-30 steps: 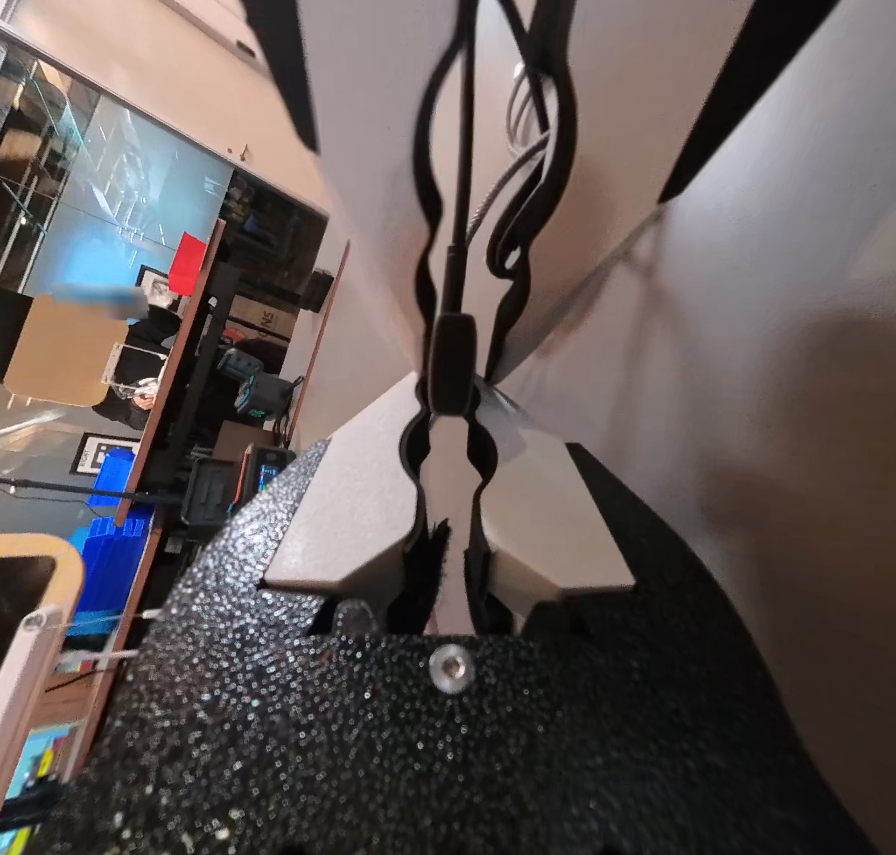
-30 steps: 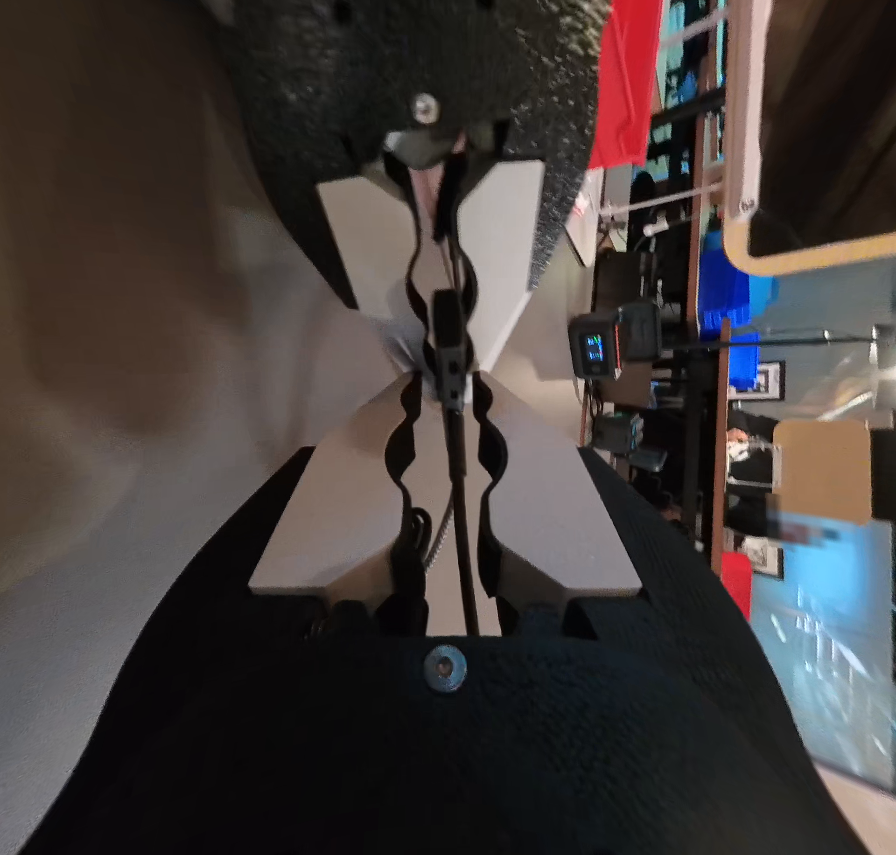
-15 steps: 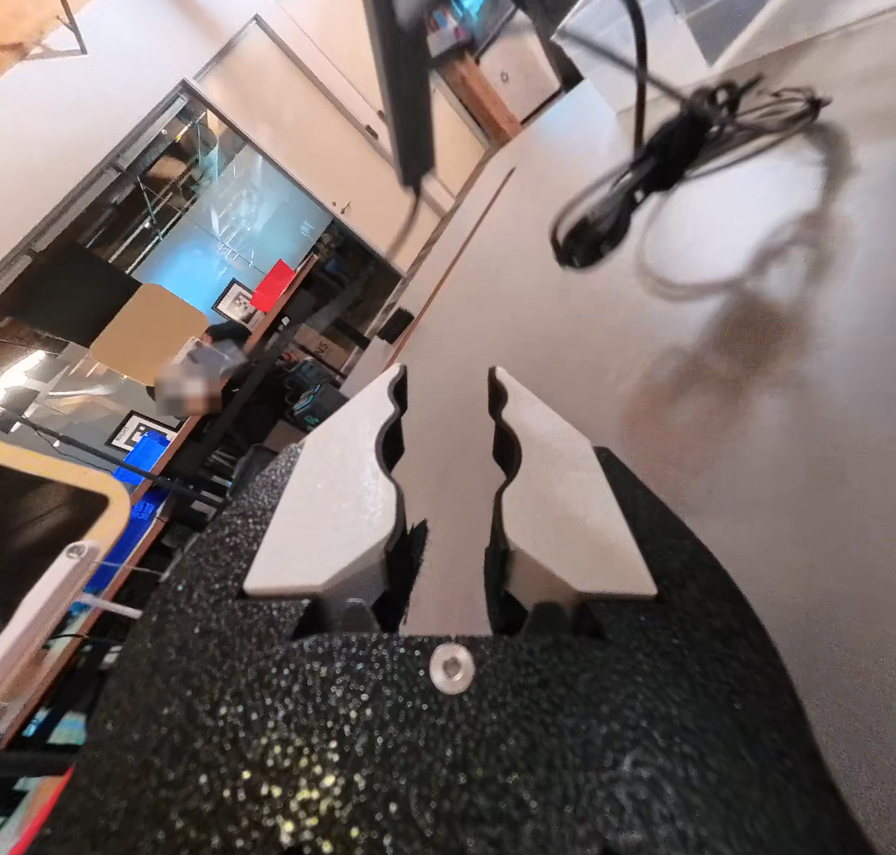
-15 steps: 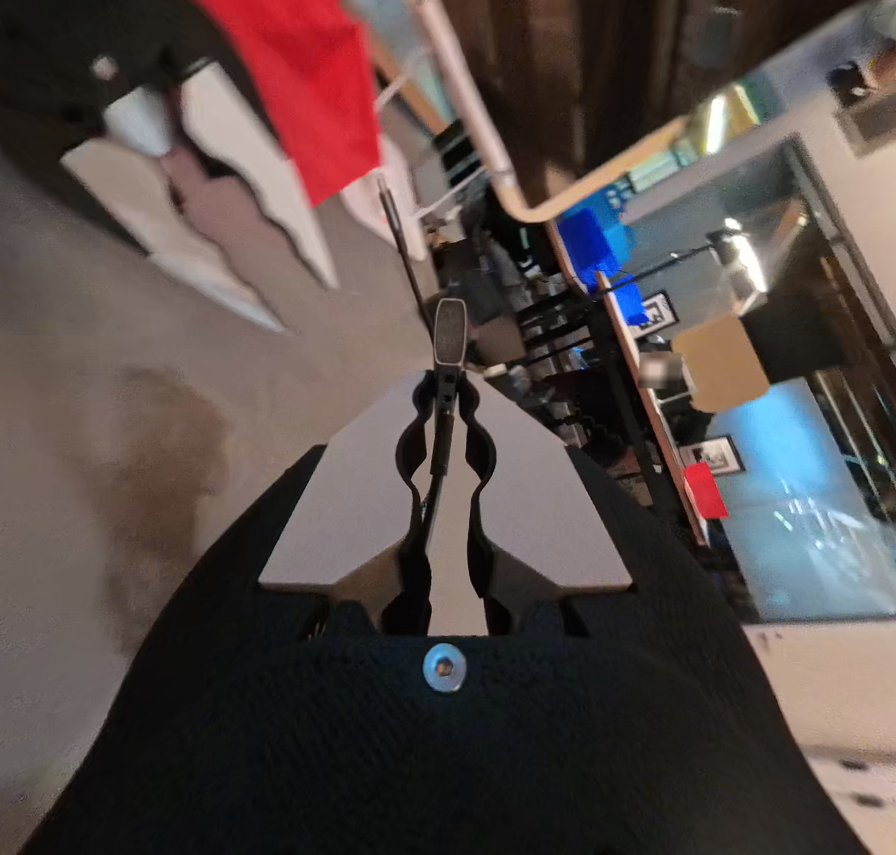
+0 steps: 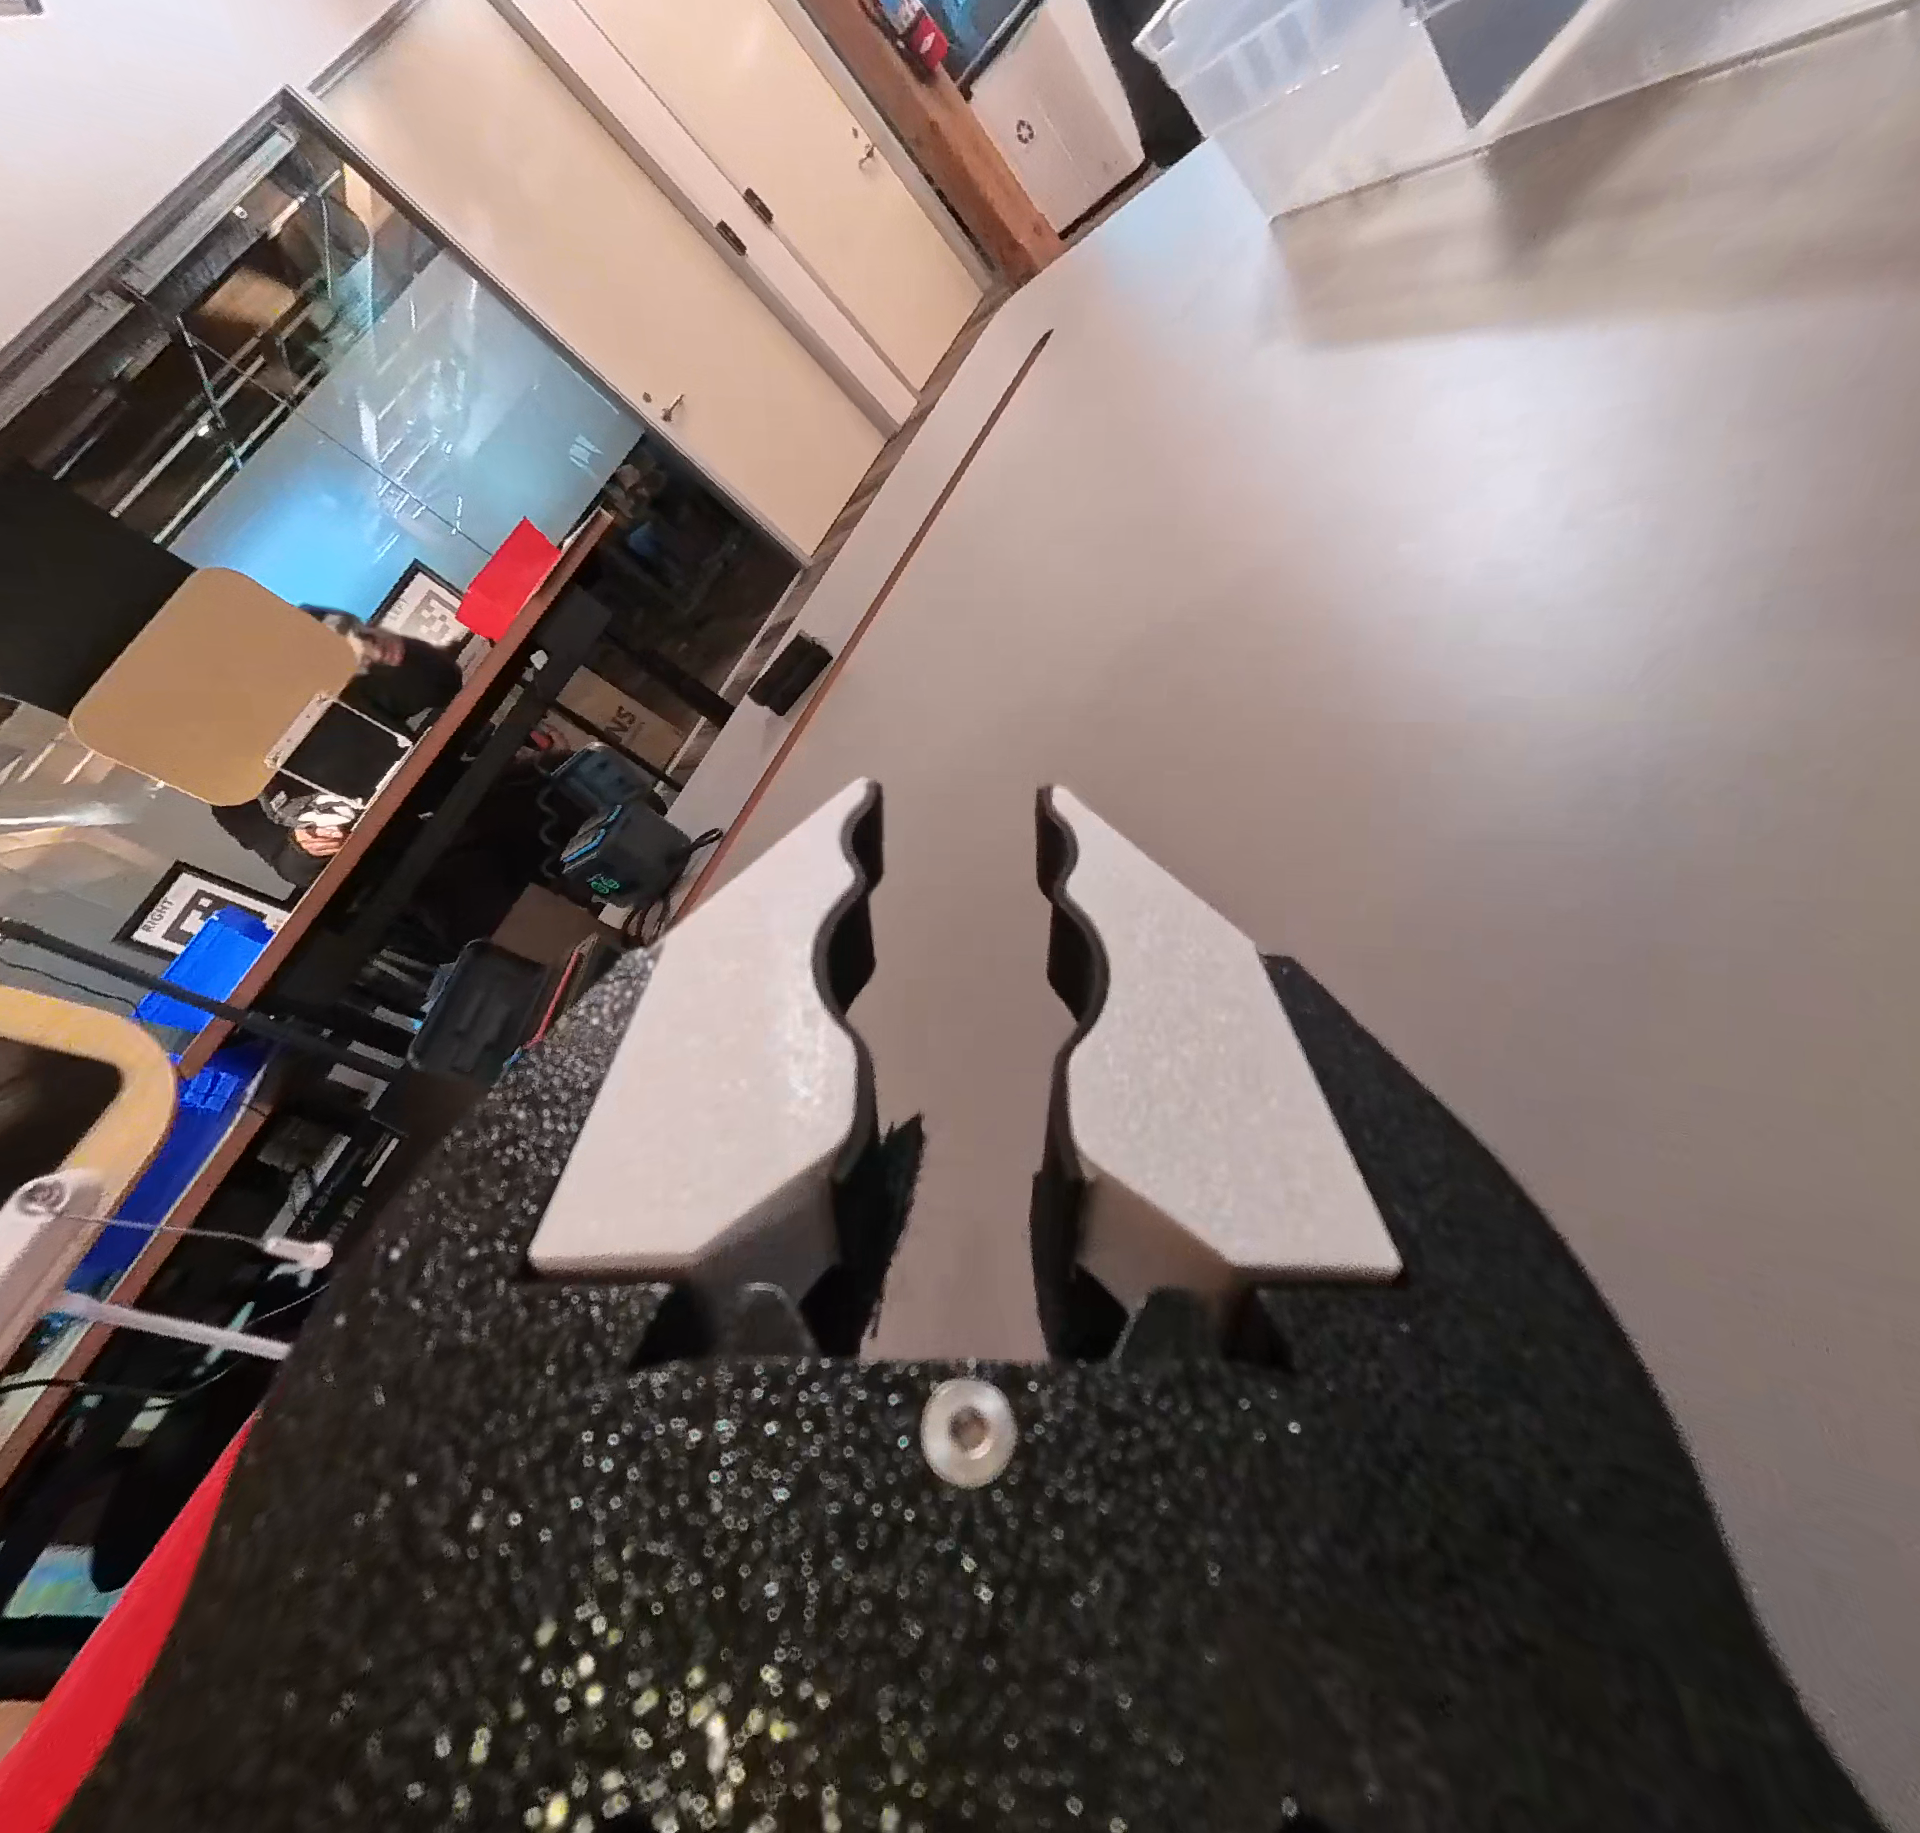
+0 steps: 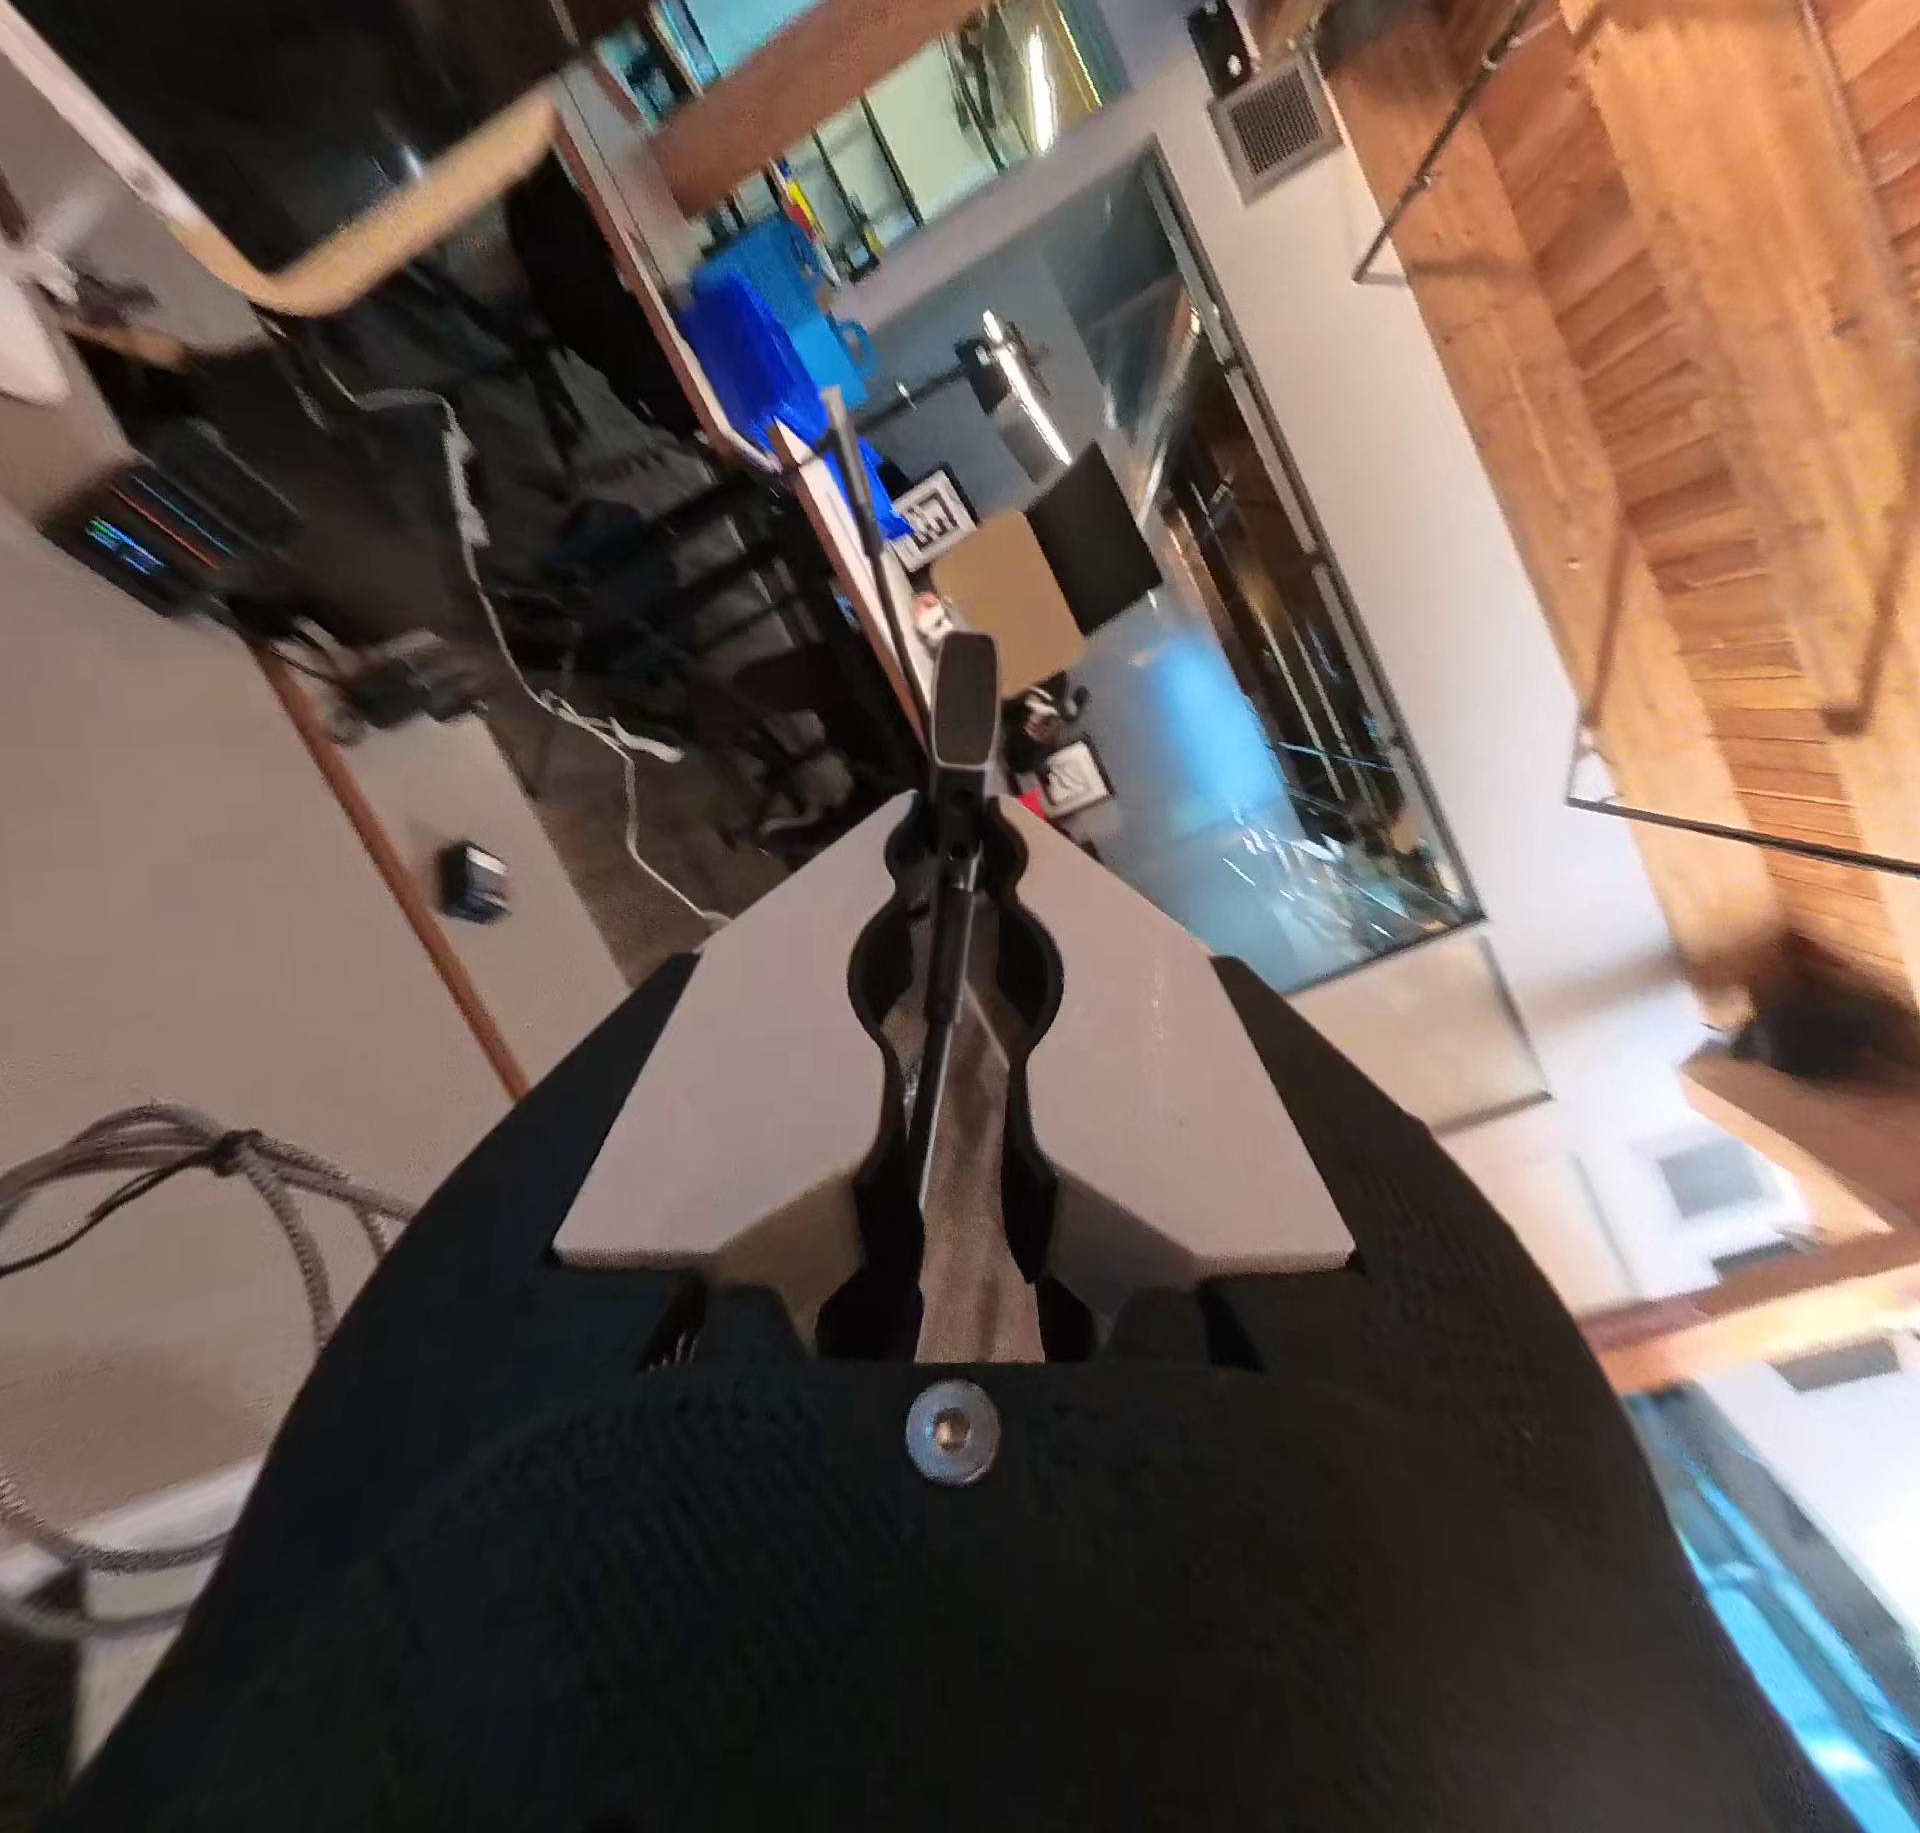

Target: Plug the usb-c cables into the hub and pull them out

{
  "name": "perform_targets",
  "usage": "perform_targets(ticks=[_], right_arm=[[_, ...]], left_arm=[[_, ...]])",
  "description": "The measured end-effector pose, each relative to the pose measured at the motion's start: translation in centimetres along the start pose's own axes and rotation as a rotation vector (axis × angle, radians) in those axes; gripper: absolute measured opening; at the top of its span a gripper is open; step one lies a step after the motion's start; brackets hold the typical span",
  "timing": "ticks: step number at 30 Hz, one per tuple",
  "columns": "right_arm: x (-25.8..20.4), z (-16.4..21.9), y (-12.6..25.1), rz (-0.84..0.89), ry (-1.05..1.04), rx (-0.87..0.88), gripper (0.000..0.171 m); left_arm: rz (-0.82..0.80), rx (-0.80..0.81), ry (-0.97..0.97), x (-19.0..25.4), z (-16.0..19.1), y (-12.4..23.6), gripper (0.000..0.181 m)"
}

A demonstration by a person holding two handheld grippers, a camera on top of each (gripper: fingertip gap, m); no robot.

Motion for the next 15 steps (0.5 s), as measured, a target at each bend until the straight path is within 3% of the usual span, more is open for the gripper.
perform_targets(ticks=[4, 7, 11, 15], right_arm=[[2.0, 4.0, 0.7, 0.090, 0.120, -0.084, 0.008], [0.9, 8.2, 1.1, 0.159, 0.216, -0.159, 0.008], [-4.0, 14.6, 1.6, 0.257, 0.324, -0.260, 0.008], [-10.1, 19.1, 3.3, 0.267, 0.214, -0.298, 0.008]], left_arm=[[0.001, -0.013, -0.018, 0.2, 0.1, -0.1, 0.026], [-0.002, -0.009, -0.012, 0.2, 0.1, 0.0, 0.025], [0.004, -0.008, -0.006, 0.3, 0.1, 0.0, 0.025], [0.006, -0.008, -0.009, 0.5, 0.2, 0.1, 0.025]])
Point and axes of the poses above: each gripper's, where its closed fingertips meet, y back along the fingers, z out of its underside, x = y × z across the jaws, the point moved 7 cm from there along y, back along the fingers, and after that the axes turned 1 degree about z, right-handed, at the moved point
